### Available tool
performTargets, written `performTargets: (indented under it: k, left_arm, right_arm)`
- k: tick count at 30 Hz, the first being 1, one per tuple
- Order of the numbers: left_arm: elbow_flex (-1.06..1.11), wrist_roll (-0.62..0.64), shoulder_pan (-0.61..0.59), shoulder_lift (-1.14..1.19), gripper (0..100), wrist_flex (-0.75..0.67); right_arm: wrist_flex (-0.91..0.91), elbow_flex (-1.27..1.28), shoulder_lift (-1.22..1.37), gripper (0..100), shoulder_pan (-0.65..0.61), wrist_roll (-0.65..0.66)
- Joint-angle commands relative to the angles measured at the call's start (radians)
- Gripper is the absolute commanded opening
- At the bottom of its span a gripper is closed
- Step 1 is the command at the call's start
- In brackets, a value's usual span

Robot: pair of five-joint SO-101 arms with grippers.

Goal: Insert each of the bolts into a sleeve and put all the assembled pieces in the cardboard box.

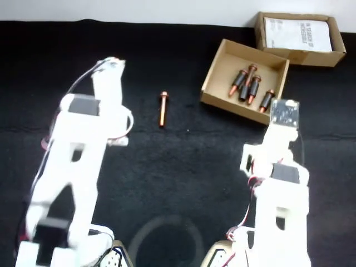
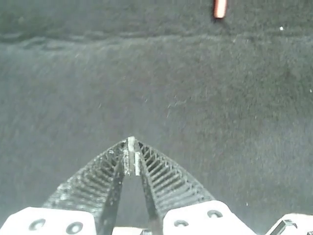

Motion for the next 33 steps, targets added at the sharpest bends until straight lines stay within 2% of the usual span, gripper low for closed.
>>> performTargets:
  k: [1, 6, 10, 13, 16, 26, 33]
  left_arm:
    - [-0.193, 0.006, 0.028, 0.196, 3, -0.009]
    - [-0.498, 0.006, 0.041, 0.46, 4, 0.074]
    - [-0.753, 0.006, 0.067, 0.65, 15, 0.192]
    - [-0.924, 0.006, 0.102, 0.785, 19, 0.241]
    - [-1.086, 0.006, 0.136, 0.912, 19, 0.238]
    - [-1.616, 0.0, 0.154, 1.351, 19, 0.216]
    - [-1.81, -0.002, 0.143, 1.517, 19, 0.18]
  right_arm:
    - [-0.07, 0.119, -0.113, 0.7, 0.01, 0.021]
    - [-0.186, 0.305, -0.24, 0.7, 0.004, 0.021]
    - [-0.214, 0.354, -0.303, 0.7, 0.004, 0.028]
    - [-0.272, 0.406, -0.311, 0.7, -0.007, 0.068]
    - [-0.354, 0.478, -0.309, 0.7, -0.022, 0.1]
    - [-0.377, 0.492, -0.309, 0.7, -0.064, 0.109]
    - [-0.377, 0.493, -0.309, 0.7, -0.067, 0.11]
